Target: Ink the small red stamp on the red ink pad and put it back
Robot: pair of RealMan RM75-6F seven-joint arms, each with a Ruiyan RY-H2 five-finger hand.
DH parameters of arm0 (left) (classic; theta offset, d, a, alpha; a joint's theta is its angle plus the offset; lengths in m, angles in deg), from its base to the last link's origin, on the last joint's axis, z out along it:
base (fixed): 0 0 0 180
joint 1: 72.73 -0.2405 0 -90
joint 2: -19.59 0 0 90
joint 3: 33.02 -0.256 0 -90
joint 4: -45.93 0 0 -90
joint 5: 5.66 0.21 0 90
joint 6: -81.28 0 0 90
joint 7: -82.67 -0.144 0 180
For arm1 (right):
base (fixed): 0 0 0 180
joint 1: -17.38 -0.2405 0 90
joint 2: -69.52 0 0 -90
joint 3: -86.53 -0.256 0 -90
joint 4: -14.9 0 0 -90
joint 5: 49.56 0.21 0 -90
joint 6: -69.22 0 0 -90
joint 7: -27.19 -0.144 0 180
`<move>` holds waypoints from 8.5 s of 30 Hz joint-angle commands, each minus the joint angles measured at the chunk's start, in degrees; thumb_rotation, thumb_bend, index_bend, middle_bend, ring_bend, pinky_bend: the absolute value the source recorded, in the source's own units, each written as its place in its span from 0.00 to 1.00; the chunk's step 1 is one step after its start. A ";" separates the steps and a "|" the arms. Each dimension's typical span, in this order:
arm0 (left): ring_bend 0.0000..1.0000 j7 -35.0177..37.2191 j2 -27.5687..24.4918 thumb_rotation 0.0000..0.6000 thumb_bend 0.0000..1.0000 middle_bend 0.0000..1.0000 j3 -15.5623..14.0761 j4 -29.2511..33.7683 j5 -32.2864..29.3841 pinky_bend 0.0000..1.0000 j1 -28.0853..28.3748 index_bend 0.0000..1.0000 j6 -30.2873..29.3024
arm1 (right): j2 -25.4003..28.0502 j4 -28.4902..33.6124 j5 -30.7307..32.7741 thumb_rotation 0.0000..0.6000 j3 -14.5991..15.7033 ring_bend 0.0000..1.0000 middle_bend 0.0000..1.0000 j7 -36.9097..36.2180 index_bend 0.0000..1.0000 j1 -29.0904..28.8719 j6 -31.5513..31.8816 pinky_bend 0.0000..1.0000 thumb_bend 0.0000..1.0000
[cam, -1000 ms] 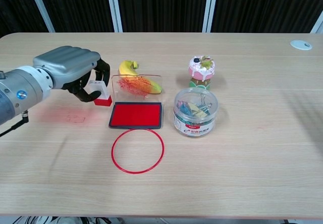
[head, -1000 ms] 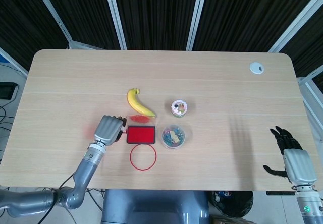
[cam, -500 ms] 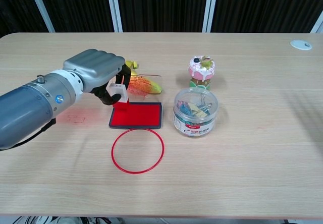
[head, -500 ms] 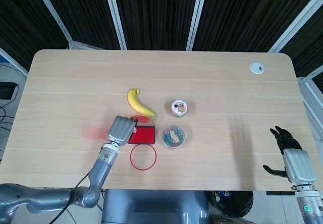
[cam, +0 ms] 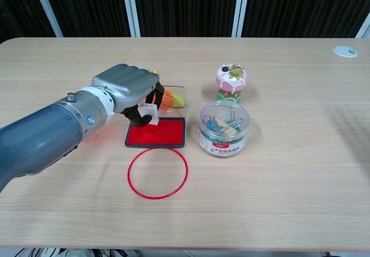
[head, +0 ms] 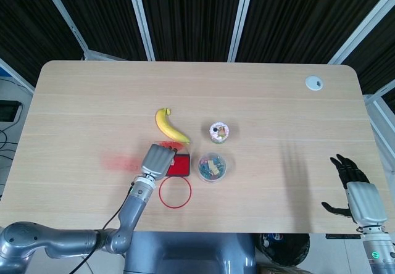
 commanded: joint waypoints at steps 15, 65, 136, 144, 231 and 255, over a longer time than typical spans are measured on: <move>0.59 -1.44 1.61 1.00 0.54 0.76 -1.40 -2.41 -1.12 0.65 0.80 0.74 0.17 | -0.01 -0.06 0.01 1.00 0.01 0.00 0.00 -0.10 0.00 -0.07 -0.13 0.18 0.13; 0.59 -2.09 1.81 1.00 0.54 0.76 -2.86 -3.20 -1.05 0.66 0.91 0.75 0.38 | 0.03 0.01 0.20 1.00 -0.01 0.00 0.00 -0.39 0.00 -0.11 -0.32 0.18 0.13; 0.52 10.96 -12.52 1.00 0.48 0.66 -8.50 0.21 6.60 0.60 -9.64 0.64 -2.49 | -0.05 0.18 -0.21 1.00 0.13 0.00 0.00 0.11 0.00 0.10 0.21 0.18 0.12; 0.50 11.27 -11.62 1.00 0.46 0.63 -8.15 -1.02 6.98 0.58 -10.00 0.62 -1.40 | -0.03 0.15 -0.24 1.00 0.15 0.00 0.00 0.11 0.00 0.11 0.22 0.18 0.13; 0.04 15.44 -23.44 1.00 0.19 0.02 -6.71 12.72 11.71 0.12 -15.73 0.05 -7.53 | -0.14 -0.19 -0.66 1.00 0.16 0.00 0.00 1.02 0.00 0.24 0.71 0.18 0.13; 0.00 41.91 -41.25 1.00 0.17 0.00 -17.75 16.74 28.75 0.02 -37.99 0.00 -28.84 | -2.69 -4.23 -5.90 1.00 -0.10 0.00 0.00 3.75 0.00 0.90 6.78 0.18 0.10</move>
